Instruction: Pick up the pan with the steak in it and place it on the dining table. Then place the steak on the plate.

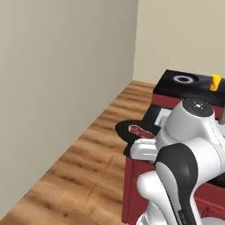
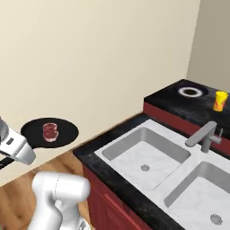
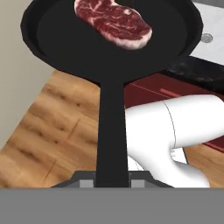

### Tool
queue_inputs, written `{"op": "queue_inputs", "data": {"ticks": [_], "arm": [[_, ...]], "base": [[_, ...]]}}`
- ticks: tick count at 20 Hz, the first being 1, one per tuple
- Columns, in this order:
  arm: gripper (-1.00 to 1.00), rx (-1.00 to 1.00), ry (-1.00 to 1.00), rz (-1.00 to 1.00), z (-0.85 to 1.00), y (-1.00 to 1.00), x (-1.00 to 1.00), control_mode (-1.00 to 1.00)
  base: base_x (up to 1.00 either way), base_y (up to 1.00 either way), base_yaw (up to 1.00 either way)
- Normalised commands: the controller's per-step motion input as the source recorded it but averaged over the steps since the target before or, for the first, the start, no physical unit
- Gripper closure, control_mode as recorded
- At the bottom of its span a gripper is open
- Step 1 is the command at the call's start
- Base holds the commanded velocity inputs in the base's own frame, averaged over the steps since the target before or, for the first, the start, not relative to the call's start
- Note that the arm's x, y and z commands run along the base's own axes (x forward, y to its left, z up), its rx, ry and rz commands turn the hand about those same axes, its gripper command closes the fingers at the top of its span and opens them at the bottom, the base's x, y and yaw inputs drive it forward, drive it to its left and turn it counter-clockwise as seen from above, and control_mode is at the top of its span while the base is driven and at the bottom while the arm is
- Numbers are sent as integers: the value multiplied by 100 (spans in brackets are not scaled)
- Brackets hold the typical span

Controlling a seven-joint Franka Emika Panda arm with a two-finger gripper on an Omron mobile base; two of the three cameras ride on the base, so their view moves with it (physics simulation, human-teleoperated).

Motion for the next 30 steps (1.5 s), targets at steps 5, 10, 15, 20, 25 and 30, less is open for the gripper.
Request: {"op": "queue_inputs", "data": {"ticks": [5, 10, 15, 20, 25, 30], "arm": [[100, 0, 0, 0, 0, 0, 0, 100], [100, 0, 0, 0, 0, 0, 0, 100], [100, 0, 0, 0, 0, 0, 0, 100], [100, 0, 0, 0, 0, 0, 0, 100], [100, 0, 0, 0, 0, 0, 0, 100], [100, 0, 0, 0, 0, 0, 0, 100]], "base": [[0, 0, -46], [0, 0, -43], [0, 0, -40], [-1, 0, -39], [-13, 1, -24], [0, 28, 0]]}}
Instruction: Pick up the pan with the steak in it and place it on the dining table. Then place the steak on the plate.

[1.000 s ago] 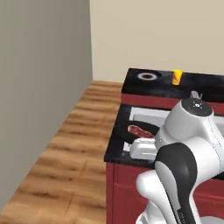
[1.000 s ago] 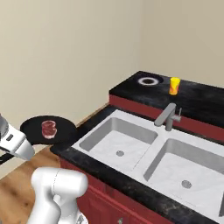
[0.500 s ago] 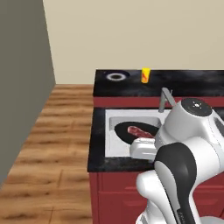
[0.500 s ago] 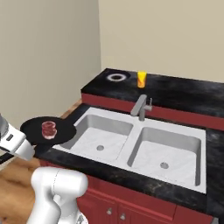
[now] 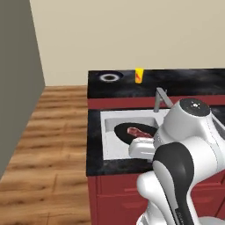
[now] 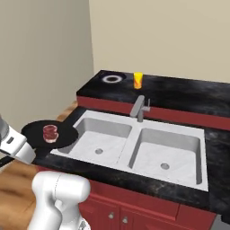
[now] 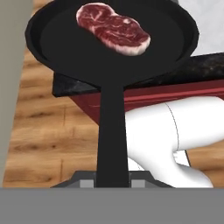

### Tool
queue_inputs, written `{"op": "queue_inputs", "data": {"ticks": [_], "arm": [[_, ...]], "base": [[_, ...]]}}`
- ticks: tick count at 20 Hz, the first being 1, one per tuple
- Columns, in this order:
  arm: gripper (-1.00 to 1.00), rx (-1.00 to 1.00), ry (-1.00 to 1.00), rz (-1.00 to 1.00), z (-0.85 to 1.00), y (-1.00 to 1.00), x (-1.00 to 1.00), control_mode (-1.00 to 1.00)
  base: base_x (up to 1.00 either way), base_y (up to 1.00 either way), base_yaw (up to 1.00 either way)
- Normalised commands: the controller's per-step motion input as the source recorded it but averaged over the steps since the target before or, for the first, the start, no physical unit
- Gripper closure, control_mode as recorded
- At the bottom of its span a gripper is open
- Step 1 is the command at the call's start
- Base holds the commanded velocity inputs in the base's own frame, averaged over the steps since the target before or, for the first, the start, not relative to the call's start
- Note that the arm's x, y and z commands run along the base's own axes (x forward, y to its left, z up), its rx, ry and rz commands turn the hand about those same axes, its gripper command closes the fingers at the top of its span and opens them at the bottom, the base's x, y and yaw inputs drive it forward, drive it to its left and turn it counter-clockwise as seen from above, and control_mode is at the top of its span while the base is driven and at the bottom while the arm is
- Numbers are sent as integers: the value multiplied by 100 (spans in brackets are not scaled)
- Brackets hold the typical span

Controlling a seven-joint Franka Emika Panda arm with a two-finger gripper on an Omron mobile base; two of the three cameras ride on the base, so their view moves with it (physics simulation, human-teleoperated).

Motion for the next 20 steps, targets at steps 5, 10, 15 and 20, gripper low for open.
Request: {"op": "queue_inputs", "data": {"ticks": [5, 10, 15, 20], "arm": [[100, 0, 0, 0, 0, 0, 0, 100], [100, 0, 0, 0, 0, 0, 0, 100], [100, 0, 0, 0, 0, 0, 0, 100], [100, 0, 0, 0, 0, 0, 0, 100]], "base": [[-3, 59, 0], [-3, 63, 0], [-5, 68, 1], [-6, 73, 1]]}}
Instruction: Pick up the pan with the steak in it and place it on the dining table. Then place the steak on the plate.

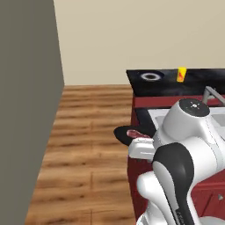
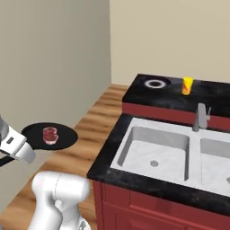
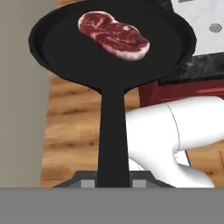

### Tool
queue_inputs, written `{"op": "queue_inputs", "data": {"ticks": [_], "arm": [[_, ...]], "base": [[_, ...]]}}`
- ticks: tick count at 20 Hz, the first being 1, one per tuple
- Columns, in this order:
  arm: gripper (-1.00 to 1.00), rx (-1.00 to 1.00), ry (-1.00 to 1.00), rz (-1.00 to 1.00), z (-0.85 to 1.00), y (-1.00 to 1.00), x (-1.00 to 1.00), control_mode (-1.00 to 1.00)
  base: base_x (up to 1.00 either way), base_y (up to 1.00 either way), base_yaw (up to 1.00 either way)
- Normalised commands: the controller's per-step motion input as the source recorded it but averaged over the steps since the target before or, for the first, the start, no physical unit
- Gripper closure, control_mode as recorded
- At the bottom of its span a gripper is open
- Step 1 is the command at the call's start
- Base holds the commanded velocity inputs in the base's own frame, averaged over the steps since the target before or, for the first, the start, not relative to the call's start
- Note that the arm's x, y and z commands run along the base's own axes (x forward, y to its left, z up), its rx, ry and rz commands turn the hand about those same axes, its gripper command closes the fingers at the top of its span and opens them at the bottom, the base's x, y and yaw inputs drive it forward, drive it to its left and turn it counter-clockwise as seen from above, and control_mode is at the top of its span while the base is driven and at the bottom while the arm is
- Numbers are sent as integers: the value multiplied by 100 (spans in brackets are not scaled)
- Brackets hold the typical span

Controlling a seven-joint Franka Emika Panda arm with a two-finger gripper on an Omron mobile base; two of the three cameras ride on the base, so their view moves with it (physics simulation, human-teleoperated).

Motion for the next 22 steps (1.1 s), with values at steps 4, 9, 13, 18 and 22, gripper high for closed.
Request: {"op": "queue_inputs", "data": {"ticks": [4, 9, 13, 18, 22], "arm": [[100, 0, 0, 0, 0, 0, 0, 100], [100, 0, 0, 0, 0, 0, 0, 100], [100, 0, 0, 0, 0, 0, 0, 100], [100, 0, 0, 0, 0, 0, 0, 100], [100, 0, 0, 0, 0, 0, 0, 100]], "base": [[-7, 72, 1], [-9, 64, 0], [-6, 49, 0], [16, 11, -4], [71, 0, -7]]}}
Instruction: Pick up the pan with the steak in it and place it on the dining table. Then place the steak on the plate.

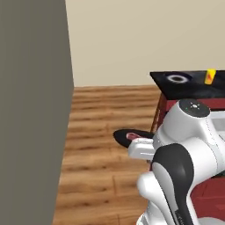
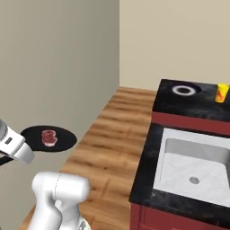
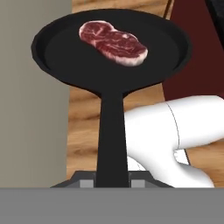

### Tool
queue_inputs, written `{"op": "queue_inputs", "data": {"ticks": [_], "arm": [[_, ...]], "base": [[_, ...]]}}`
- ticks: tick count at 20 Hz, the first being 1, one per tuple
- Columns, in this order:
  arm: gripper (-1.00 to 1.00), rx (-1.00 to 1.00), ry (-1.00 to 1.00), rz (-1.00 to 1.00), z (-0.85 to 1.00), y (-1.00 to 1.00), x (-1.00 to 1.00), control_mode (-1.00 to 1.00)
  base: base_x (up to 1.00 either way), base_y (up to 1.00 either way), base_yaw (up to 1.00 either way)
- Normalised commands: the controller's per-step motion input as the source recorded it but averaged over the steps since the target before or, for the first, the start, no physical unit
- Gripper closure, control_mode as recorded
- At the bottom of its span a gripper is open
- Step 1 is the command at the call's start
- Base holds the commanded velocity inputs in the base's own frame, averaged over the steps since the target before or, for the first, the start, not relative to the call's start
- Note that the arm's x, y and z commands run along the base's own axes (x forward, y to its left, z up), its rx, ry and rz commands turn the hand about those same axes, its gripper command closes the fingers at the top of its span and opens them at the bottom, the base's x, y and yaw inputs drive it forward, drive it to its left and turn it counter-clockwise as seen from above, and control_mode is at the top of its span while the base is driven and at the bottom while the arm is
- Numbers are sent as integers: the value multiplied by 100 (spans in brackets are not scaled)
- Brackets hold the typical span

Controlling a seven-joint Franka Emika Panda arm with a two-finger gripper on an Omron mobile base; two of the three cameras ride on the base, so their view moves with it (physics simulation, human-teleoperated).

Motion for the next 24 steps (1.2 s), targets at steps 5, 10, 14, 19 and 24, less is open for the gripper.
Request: {"op": "queue_inputs", "data": {"ticks": [5, 10, 14, 19, 24], "arm": [[100, 0, 0, 0, 0, 0, 0, 100], [100, 0, 0, 0, 0, 0, 0, 100], [100, 0, 0, 0, 0, 0, 0, 100], [100, 0, 0, 0, 0, 0, 0, 100], [100, 0, 0, 0, 0, 0, 0, 100]], "base": [[87, 1, -5], [95, 7, -5], [97, 13, -5], [94, 16, -5], [94, 17, -6]]}}
